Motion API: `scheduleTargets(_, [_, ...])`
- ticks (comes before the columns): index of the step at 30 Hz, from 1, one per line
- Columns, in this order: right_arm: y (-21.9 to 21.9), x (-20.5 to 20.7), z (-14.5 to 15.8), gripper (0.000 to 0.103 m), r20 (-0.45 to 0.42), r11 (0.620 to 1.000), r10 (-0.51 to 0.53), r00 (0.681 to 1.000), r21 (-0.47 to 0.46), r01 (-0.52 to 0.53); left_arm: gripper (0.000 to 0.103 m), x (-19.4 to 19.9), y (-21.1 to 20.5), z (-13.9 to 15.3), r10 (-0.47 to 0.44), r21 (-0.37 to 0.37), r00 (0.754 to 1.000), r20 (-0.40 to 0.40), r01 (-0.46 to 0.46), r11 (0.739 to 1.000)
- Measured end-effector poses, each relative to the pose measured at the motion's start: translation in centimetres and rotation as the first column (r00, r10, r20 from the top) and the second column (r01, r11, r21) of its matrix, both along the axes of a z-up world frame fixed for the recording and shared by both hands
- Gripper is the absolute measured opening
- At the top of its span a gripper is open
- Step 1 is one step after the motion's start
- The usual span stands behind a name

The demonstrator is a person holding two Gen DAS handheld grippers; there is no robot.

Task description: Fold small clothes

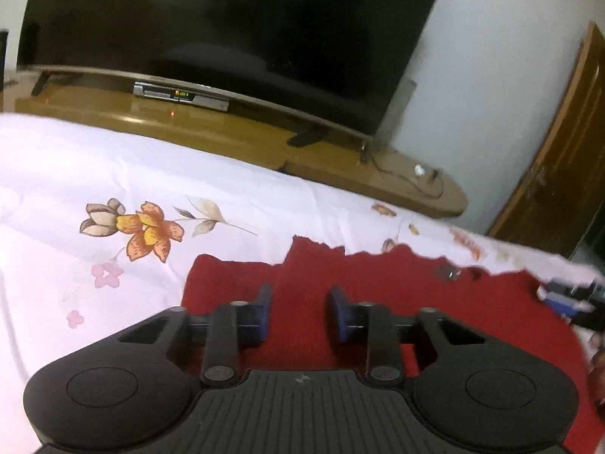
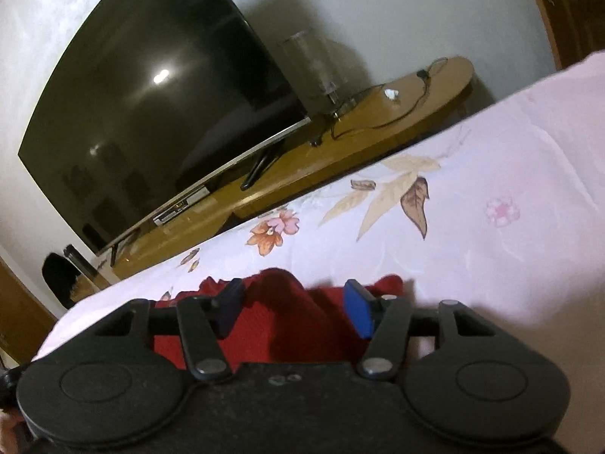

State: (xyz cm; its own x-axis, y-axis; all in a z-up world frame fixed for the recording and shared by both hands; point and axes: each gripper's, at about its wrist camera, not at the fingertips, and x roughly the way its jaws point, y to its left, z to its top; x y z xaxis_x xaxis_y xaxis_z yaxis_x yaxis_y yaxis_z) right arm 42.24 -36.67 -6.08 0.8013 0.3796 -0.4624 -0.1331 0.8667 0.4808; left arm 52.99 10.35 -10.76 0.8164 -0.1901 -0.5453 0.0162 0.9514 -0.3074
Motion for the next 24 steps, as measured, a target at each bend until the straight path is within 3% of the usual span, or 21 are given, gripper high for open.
scheduleTargets(1, [-0.2,0.0,0.1,0.057,0.01,1.0,-0.008,1.0,0.015,0.008,0.016,-0.1,-0.1,0.0,0.001,0.004,1.0,0.001,-0.001,1.0])
scheduleTargets(4, [-1.2,-0.2,0.0,0.058,0.027,0.996,-0.039,0.999,0.086,0.036,0.007,-0.7,0.5,-0.1,0.01,-0.039,1.0,0.017,-0.01,0.999])
scheduleTargets(8, [-0.1,0.3,-0.1,0.057,0.014,0.999,0.033,0.999,0.03,-0.034,0.007,-0.9,0.7,-0.2,0.013,-0.05,1.0,0.017,-0.012,0.999])
scheduleTargets(12, [0.7,0.7,0.1,0.055,-0.002,0.999,0.03,1.0,-0.017,-0.03,0.007,-0.7,0.6,-0.4,0.011,-0.043,1.0,0.006,-0.011,0.999])
scheduleTargets(13, [1.4,1.0,-0.1,0.045,-0.035,0.997,0.033,0.999,-0.065,-0.036,0.007,-0.7,0.5,-0.4,0.011,-0.042,1.0,0.011,-0.01,0.999])
scheduleTargets(14, [2.0,1.4,-0.3,0.021,-0.067,0.993,0.042,0.997,-0.108,-0.049,0.006,-0.8,0.5,-0.3,0.012,-0.041,1.0,0.02,-0.011,0.999])
scheduleTargets(16, [3.3,1.5,-0.2,0.011,-0.065,0.977,0.067,0.996,-0.196,-0.078,0.006,-1.4,0.5,0.2,0.022,-0.04,0.997,0.076,-0.019,0.999])
scheduleTargets(19, [3.9,-0.1,1.2,0.008,0.036,0.962,0.051,0.998,-0.27,-0.039,0.006,-1.9,0.3,0.8,0.044,0.003,0.992,0.12,-0.044,0.999])
scheduleTargets(21, [3.5,-0.9,1.5,0.007,0.072,0.954,-0.007,0.997,-0.3,0.028,0.006,-0.6,-0.3,-0.2,0.063,0.066,0.997,0.033,-0.065,0.996])
scheduleTargets(24, [3.4,0.4,-0.5,0.007,-0.028,0.942,-0.046,0.999,-0.335,0.034,0.006,0.6,-0.6,-0.3,0.081,0.093,0.997,-0.017,-0.079,0.993])
